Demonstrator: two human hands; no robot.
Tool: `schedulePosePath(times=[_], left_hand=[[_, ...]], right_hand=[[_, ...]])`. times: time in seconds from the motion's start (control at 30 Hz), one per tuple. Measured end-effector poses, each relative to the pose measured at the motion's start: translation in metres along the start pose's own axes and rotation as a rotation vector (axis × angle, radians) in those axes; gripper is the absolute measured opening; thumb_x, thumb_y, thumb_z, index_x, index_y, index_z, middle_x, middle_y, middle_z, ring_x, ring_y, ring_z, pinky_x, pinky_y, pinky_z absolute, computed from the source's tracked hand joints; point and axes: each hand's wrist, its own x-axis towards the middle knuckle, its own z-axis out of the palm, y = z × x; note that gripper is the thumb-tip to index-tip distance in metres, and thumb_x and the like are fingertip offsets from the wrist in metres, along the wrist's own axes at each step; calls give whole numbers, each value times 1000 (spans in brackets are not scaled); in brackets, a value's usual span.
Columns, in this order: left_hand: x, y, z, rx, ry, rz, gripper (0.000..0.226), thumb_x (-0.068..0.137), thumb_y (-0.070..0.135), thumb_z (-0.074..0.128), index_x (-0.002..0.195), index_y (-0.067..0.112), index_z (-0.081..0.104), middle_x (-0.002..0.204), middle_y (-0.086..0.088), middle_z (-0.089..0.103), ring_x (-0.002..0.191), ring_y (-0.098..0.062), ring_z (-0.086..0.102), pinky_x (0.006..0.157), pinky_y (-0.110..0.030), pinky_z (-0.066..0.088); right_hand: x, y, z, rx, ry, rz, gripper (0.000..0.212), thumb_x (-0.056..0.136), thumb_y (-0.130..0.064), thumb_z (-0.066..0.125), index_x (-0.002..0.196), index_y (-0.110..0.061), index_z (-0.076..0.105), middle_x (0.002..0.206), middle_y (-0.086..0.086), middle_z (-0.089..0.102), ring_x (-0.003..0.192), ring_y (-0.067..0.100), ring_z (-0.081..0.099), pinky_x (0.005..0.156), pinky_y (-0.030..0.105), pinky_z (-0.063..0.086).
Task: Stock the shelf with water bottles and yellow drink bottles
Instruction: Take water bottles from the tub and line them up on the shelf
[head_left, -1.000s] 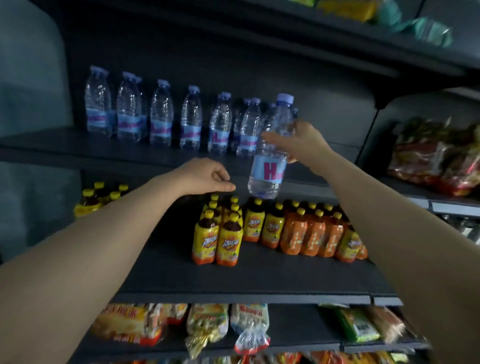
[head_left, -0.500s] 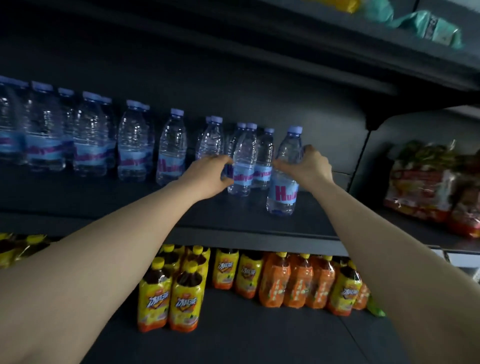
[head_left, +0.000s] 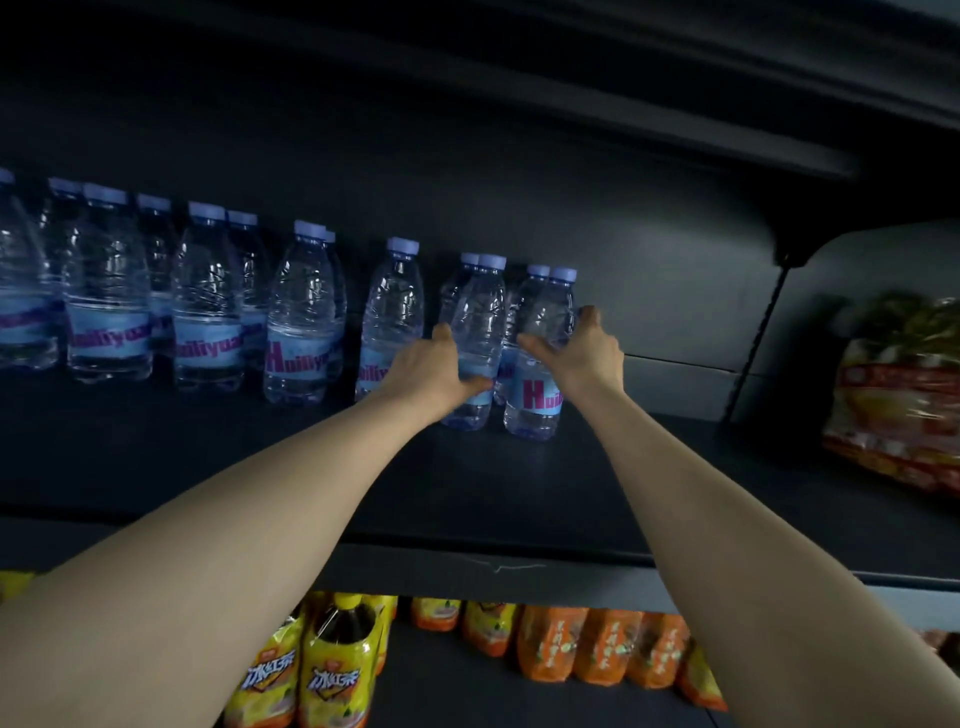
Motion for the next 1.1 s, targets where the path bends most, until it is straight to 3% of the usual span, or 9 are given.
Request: schedulePosePath(times=[0.13,0.27,0.4,0.73,1.1], left_hand=[[5,-3,9,-32,-7,-32,80,80,60,71,131,6,40,106,-10,62,97,-27,61,71,-32,42],[9,-9,16,-85,-15,-61,78,75,65,73,124,11,46,111,-6,63,102,-29,62,83,-39,52],[11,-9,18,-97,-26,-64,73,77,62,72,123,11,46,111,-6,63,102,-29,63,84,-39,53],[10,-11,20,-117,-18,-55,70,81,56,71,127,10,45,118,-8,62,108,-30,61,85,-37,50],[7,-8,14,-76,14,-41,70,82,56,71,127,10,43,109,-7,65,99,-28,64,79,-37,51]], right_hand=[[-3,4,10,-44,-89,25,63,82,-43,73,121,-10,37,94,6,55,90,31,58,70,34,42],[-9,12,18,-33,-210,128,72,75,-39,76,126,-9,35,111,8,58,105,32,59,82,38,50],[-12,13,18,-33,-183,146,74,74,-44,78,125,-8,38,119,11,59,110,34,59,81,36,49],[-23,15,24,-78,-88,63,64,80,-45,73,119,-4,41,114,16,63,107,38,60,74,33,40],[-28,13,24,-84,-91,65,65,81,-46,73,119,-5,40,114,15,62,106,38,60,73,33,40]])
